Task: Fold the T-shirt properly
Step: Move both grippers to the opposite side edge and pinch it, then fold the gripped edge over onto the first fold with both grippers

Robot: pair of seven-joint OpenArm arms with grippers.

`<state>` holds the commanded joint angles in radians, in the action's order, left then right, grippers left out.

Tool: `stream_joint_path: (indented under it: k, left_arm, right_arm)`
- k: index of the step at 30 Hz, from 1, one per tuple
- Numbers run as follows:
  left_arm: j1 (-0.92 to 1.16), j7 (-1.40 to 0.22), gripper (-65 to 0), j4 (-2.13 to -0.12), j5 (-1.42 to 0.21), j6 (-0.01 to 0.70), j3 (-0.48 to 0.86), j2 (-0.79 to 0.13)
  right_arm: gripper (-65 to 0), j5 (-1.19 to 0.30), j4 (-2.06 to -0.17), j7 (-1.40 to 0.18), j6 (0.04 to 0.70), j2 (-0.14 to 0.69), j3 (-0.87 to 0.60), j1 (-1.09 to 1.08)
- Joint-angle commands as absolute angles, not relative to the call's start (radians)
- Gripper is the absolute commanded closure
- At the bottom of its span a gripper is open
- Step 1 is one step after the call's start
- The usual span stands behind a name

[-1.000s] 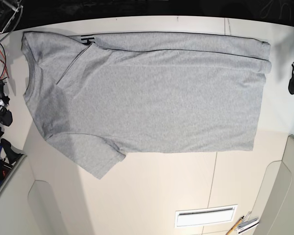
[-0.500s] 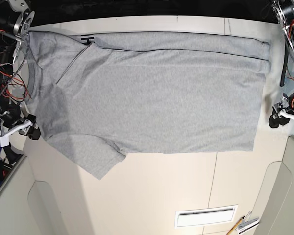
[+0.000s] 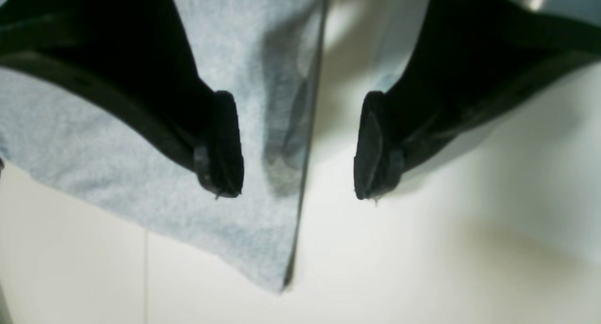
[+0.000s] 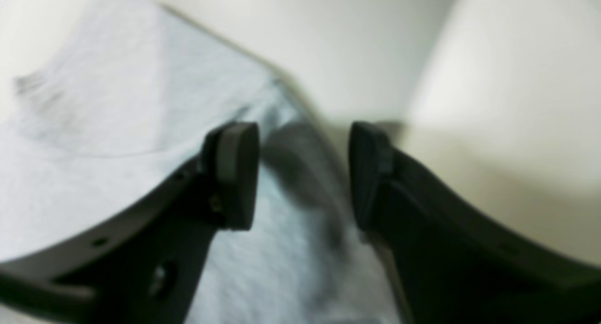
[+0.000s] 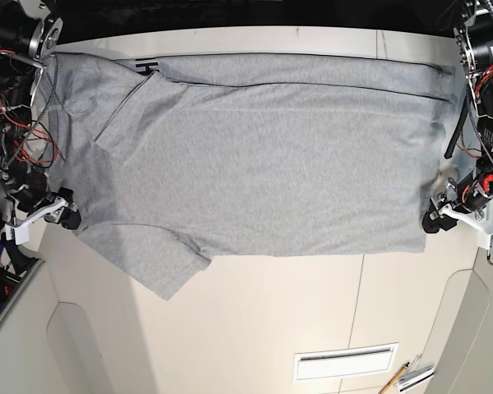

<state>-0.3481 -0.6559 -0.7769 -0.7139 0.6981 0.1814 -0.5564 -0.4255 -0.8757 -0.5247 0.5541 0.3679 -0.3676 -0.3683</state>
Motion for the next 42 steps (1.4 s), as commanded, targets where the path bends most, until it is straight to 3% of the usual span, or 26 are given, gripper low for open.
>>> stream_joint_path:
  k: [7, 21, 23, 27, 29, 37, 42]
  left_arm:
    - [-0.352, -0.664, -41.0, -0.777, -0.714, 0.698, 0.182, -0.516]
    - [-0.429, -0.685, -40.0, -0.777, -0.693, 0.698, 0.181, -0.515]
    - [-0.43, -0.684, -33.7, -0.777, -0.691, 0.698, 0.182, -0.516]
    - [-0.434, -0.677, -9.0, -0.777, -0.691, 0.698, 0.182, -0.516]
    - [-0.435, -0.678, 0.0, -0.777, -0.691, 0.698, 0.182, -0.516]
    - [-0.463, -0.778, 0.0, -0.809, -0.728, 0.698, 0.182, -0.553]
    - [-0.46, -0.981, 0.0, -0.883, -0.864, 0.698, 0.182, -0.597]
  right_arm:
    - [-30.8, -0.427, -0.876, -0.523, 0.554, 0.36, -0.242, -0.371]
    - [-30.5, -0.427, -0.876, -0.523, 0.554, 0.36, -0.24, -0.371]
    - [-27.4, -0.427, -0.876, -0.523, 0.554, 0.36, -0.24, -0.371]
    - [-1.0, -0.427, -0.878, -0.522, 0.554, 0.36, -0.24, -0.373]
    - [0.0, -0.43, -0.882, -0.523, 0.554, 0.366, -0.24, -0.379]
    - [0.0, -0.43, -1.001, -0.601, 0.573, 0.371, -0.242, -0.386]
    - [0.0, -0.479, -1.114, -0.656, 0.573, 0.384, -0.243, -0.329]
